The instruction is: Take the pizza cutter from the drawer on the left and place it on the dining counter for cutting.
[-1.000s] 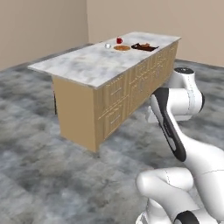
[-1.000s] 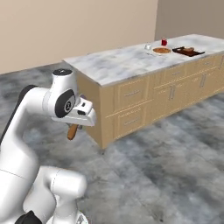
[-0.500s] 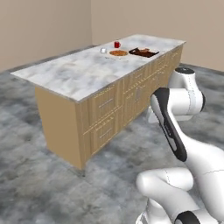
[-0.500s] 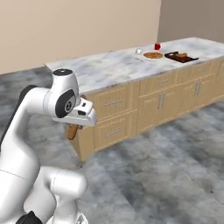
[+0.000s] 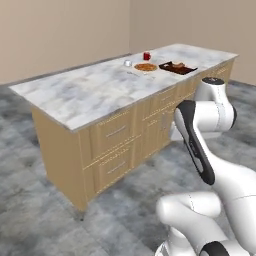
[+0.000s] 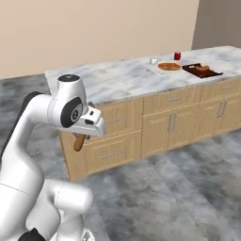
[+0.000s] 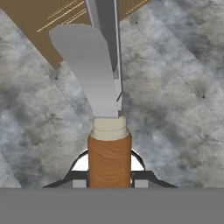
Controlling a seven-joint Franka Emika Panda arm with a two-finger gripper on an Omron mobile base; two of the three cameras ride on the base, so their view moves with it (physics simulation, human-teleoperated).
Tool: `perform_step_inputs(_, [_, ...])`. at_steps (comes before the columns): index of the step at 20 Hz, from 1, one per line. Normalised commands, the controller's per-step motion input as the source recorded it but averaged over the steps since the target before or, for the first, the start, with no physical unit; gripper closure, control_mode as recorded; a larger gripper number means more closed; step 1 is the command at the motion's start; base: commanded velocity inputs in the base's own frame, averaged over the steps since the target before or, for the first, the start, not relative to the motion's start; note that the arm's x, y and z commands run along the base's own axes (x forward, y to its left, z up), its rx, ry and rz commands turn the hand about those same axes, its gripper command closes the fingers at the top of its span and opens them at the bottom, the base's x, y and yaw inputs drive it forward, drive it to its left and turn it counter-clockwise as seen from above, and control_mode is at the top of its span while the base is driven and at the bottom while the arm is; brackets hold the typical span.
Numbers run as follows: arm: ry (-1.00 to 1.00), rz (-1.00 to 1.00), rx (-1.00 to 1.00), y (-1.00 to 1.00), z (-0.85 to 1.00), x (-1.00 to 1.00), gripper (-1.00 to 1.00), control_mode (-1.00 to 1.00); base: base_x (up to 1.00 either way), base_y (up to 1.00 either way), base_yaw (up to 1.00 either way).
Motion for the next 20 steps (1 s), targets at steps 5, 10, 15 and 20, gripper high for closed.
perform_step_inputs(5, [0.0, 0.0, 0.0, 0.0, 0.0, 0.0, 1.0, 1.0, 1.0, -0.8, 0.42])
perform_step_inputs(10, [0.0, 0.0, 0.0, 0.0, 0.0, 0.0, 1.0, 1.0, 1.0, -0.97, 0.41])
perform_step_inputs(15, [0.0, 0.0, 0.0, 0.0, 0.0, 0.0, 1.0, 1.0, 0.98, -1.0, 0.38])
perform_step_inputs(20, [0.0, 0.0, 0.0, 0.0, 0.0, 0.0, 1.0, 1.0, 0.72, -1.0, 0.33])
